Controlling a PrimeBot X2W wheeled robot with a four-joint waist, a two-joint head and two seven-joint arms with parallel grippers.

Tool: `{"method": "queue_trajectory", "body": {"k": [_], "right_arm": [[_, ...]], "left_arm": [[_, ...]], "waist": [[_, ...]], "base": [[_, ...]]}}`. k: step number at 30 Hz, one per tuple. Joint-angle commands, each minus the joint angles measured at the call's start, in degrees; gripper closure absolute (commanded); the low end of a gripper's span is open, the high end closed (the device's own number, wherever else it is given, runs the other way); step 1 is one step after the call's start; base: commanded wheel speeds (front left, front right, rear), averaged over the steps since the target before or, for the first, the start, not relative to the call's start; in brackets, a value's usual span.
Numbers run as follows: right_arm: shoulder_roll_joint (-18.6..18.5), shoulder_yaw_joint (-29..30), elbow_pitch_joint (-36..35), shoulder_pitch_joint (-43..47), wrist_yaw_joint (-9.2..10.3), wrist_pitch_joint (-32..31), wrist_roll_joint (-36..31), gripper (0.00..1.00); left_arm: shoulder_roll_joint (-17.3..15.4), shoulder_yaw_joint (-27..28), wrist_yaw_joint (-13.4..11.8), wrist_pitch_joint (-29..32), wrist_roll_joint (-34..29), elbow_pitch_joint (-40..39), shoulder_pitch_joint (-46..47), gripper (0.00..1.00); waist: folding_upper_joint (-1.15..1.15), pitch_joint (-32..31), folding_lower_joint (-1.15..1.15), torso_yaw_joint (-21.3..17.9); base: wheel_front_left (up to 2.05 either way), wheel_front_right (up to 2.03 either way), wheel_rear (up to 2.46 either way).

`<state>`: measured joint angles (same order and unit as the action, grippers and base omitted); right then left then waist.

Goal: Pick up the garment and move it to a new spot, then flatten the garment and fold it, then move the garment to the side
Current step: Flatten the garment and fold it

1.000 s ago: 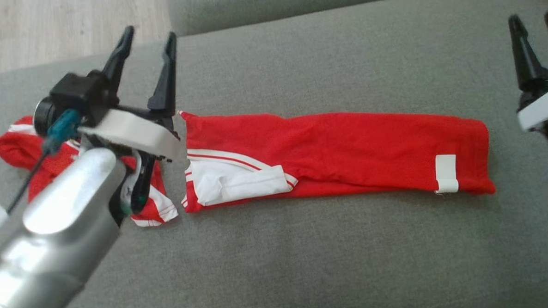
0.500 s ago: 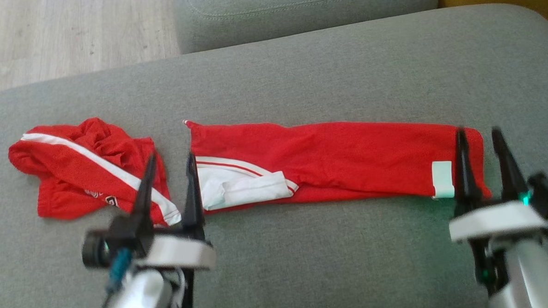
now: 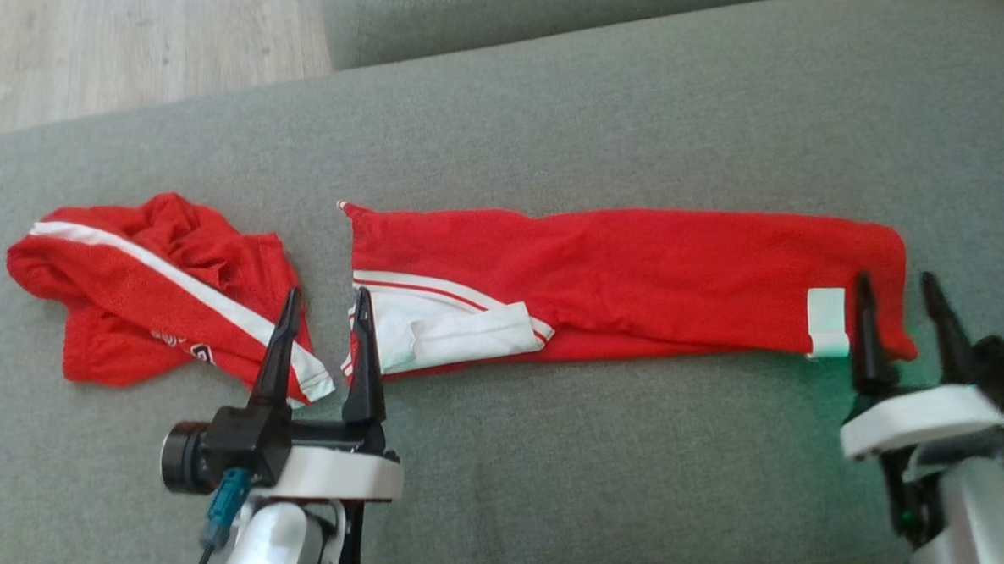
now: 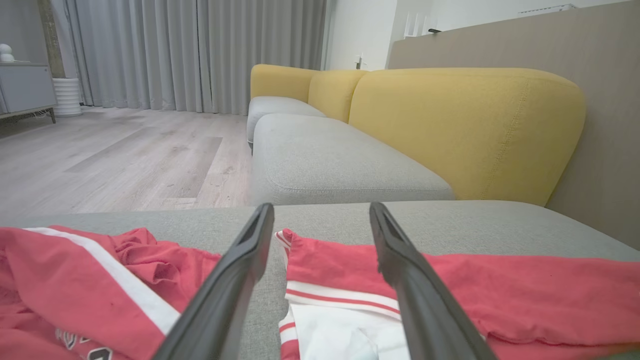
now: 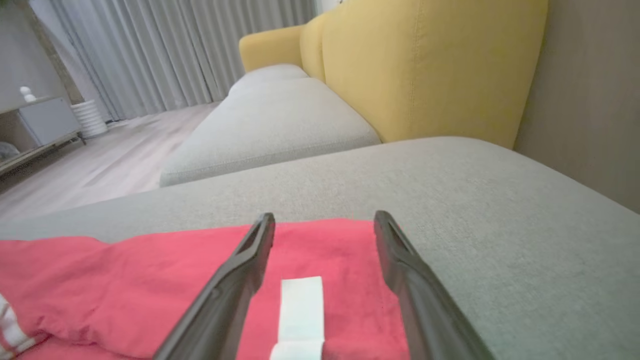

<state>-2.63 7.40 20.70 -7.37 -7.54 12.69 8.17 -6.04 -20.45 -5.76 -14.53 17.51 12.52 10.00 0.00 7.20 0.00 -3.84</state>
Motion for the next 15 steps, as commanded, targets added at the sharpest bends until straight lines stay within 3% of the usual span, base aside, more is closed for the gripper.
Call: {"method": "queue_trajectory", "body": {"k": [1, 7, 15], "right_arm": [[-0.26, 0.84, -0.33, -3.64, 0.05, -1.11, -0.65, 0.00], [-0.25, 7.23, 6.89, -8.58, 0.05, -4.43, -1.17, 0.00], [-0.25, 8.31, 18.21, -12.38, 0.05, -3.62, -0.07, 0.00]], "left_arm": [[0.45, 2.72, 0.85, -0.46, -0.85, -1.88, 3.13, 0.00], [1.67, 3.44, 3.37, -0.47, -3.75, -2.27, 5.06, 0.00], [2.30, 4.61, 4.85, -0.47, -5.71, -1.59, 5.80, 0.00]], "waist": [[0.00, 1.35, 0.00, 0.16], [0.00, 5.08, 0.00, 0.83], [0.00, 6.92, 0.00, 0.94]], "base": [[0.00, 0.00, 0.00], [0.00, 0.00, 0.00], [0.00, 0.00, 0.00]]}}
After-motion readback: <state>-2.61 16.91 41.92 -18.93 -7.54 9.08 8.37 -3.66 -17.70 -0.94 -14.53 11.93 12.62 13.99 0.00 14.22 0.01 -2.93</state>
